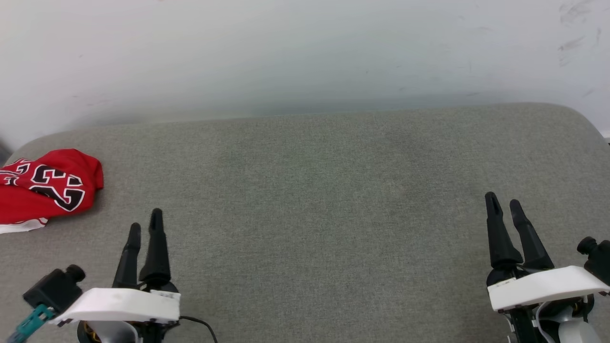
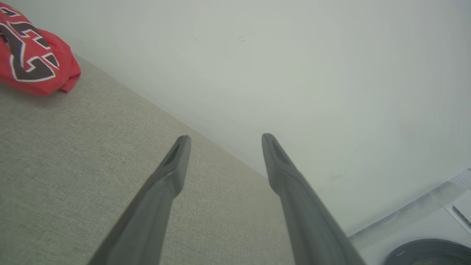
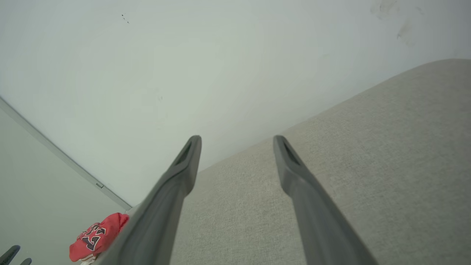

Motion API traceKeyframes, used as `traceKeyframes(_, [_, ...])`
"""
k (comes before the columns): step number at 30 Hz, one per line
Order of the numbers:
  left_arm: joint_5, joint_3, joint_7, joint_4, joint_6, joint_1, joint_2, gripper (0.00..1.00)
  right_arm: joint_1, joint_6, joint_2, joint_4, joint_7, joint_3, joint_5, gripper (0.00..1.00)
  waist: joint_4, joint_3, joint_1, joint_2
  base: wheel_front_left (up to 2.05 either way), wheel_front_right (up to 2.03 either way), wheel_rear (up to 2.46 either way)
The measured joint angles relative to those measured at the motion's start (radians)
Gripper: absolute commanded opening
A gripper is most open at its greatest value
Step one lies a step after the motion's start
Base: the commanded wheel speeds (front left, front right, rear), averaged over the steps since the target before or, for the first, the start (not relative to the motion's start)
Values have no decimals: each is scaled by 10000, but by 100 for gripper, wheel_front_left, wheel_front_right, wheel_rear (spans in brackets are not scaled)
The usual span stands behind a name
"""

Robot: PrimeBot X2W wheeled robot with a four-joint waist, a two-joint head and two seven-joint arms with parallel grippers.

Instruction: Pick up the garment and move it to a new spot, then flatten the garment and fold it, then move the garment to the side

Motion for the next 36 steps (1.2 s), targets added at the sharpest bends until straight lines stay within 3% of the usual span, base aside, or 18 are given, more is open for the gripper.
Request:
traceKeyframes(8, [1643,-871,-236,-357,548,105,86,100,2,0,0,-226,-259,355,-1490,100,-40,31,0,0,0,0,0])
traceKeyframes(27, [3900,-3131,-736,-708,2665,215,1421,100,141,0,-4,-221,-763,880,-4230,100,-101,95,0,0,0,0,0])
traceKeyframes(36, [4544,-3948,-947,-604,3141,216,1743,100,140,0,-4,-247,-970,943,-5241,100,-130,116,0,0,0,0,0])
